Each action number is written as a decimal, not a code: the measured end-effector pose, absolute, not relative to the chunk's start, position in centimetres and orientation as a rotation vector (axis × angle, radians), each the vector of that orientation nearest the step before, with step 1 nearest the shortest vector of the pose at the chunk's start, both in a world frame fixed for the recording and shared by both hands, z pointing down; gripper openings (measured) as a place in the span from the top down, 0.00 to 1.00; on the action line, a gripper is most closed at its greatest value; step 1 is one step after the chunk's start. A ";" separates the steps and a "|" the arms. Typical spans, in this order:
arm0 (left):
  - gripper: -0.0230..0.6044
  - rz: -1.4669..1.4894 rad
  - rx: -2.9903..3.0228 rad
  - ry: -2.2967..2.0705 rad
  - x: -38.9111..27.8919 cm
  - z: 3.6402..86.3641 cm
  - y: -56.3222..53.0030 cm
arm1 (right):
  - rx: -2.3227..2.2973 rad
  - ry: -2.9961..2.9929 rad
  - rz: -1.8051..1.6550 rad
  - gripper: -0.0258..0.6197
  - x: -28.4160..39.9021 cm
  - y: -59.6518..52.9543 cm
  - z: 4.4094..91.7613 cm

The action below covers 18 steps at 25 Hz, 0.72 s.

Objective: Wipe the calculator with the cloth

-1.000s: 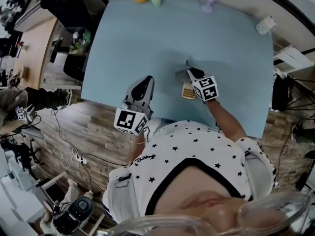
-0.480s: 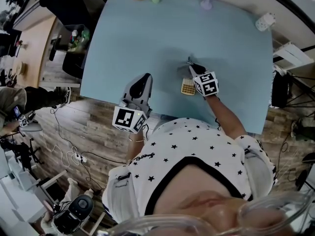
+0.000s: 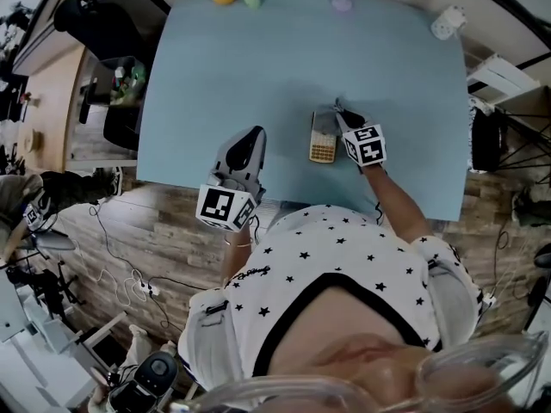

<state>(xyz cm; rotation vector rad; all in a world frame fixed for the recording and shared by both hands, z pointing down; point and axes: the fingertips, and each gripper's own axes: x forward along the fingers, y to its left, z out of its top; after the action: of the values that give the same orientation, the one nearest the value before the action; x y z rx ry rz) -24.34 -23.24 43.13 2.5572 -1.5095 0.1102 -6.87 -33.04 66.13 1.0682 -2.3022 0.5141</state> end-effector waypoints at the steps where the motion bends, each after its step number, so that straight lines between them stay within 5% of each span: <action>1: 0.91 0.109 2.564 -1.498 -24.1 43.1 -23.3 | 1.079 -2.295 0.519 0.91 -6.5 -33.0 66.2; 18: 0.91 0.114 2.606 -1.443 -22.6 42.8 -24.1 | 1.140 -2.213 0.545 0.91 -3.0 -31.9 67.8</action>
<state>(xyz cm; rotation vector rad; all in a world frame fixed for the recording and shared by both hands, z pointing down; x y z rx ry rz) -22.58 -24.08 42.77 2.6064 -1.4426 0.1141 -2.97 -31.93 67.81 1.1397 -2.2135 0.5449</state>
